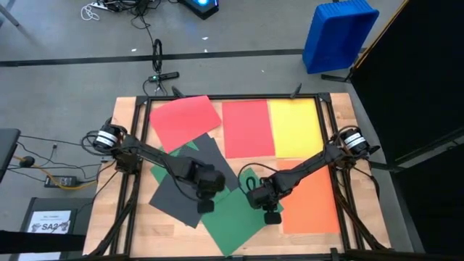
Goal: Organize paper
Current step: Move the green colored paper to the bottom center of the table
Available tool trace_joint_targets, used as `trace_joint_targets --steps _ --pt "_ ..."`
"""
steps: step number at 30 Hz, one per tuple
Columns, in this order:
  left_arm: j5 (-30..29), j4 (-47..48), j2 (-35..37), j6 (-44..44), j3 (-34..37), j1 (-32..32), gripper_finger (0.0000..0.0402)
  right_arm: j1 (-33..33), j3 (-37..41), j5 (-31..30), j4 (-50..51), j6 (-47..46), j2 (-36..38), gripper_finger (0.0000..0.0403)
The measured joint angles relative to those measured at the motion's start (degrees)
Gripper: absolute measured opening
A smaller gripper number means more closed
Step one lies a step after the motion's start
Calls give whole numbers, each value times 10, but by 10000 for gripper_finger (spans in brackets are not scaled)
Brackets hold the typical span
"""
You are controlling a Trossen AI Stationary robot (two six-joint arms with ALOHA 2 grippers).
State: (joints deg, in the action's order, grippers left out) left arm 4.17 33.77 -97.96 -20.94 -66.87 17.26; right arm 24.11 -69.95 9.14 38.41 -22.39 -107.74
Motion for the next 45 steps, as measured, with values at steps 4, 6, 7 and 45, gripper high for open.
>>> trace_joint_targets --steps 4,6,7,45 --pt "0 24 -75 61 -66 7 0 22 0 0 -12 -22 0 0" --pt "0 38 -117 100 -102 7 0 32 0 -5 -24 -34 0 0" --pt "0 42 -137 116 -120 7 0 37 0 -6 -33 -39 0 0" --pt "116 92 -202 164 -159 61 0 -58 76 -72 -36 -76 4 0"
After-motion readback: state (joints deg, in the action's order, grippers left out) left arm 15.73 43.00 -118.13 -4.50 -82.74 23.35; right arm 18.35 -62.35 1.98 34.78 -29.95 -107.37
